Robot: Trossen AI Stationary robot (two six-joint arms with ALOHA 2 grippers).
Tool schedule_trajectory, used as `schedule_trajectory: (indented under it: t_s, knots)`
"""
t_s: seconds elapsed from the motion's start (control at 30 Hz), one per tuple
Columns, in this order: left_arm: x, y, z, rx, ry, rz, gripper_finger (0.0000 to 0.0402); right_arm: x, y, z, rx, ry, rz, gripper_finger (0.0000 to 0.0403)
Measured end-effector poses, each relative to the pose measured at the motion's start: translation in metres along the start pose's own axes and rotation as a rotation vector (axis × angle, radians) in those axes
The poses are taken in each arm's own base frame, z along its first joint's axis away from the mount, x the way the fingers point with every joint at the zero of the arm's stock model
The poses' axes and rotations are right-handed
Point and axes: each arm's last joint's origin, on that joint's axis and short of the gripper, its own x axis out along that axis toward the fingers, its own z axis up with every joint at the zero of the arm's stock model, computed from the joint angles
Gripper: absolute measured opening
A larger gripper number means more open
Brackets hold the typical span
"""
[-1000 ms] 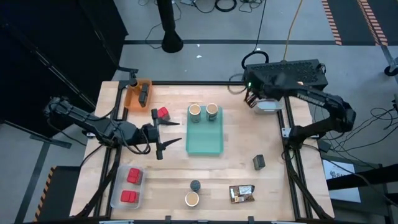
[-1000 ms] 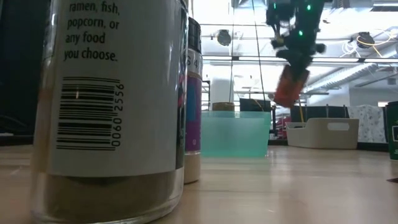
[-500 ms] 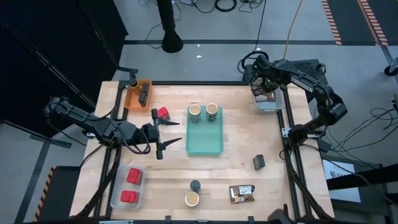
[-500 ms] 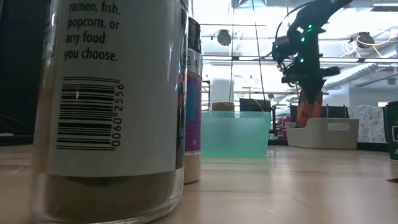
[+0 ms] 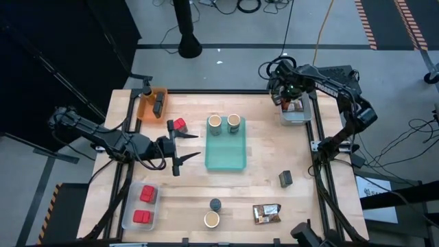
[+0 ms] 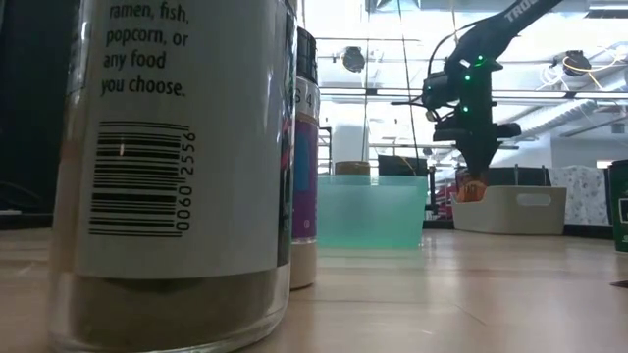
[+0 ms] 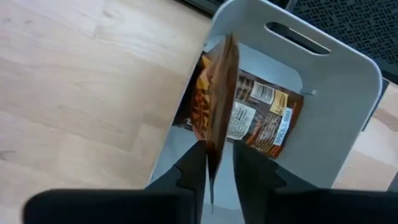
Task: Sort spices by type
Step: Put the left orange seasoning pack into the gray bin
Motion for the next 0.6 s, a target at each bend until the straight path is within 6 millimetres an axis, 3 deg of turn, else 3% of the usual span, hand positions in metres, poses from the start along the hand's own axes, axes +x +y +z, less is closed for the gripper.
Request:
schedule_trajectory:
  t_s: [0.3,0.6]
  knots:
    - [0.000,0.000,0.000,0.000,0.000,0.000,0.0258,0.000,-0.011,0.000,0.037,-0.003,-0.107,0.0130]
    - [0.000,0.000,0.000,0.000,0.000,0.000,0.0258,-0.001,-0.011,-0.003,0.048,0.020,-0.107,0.0161]
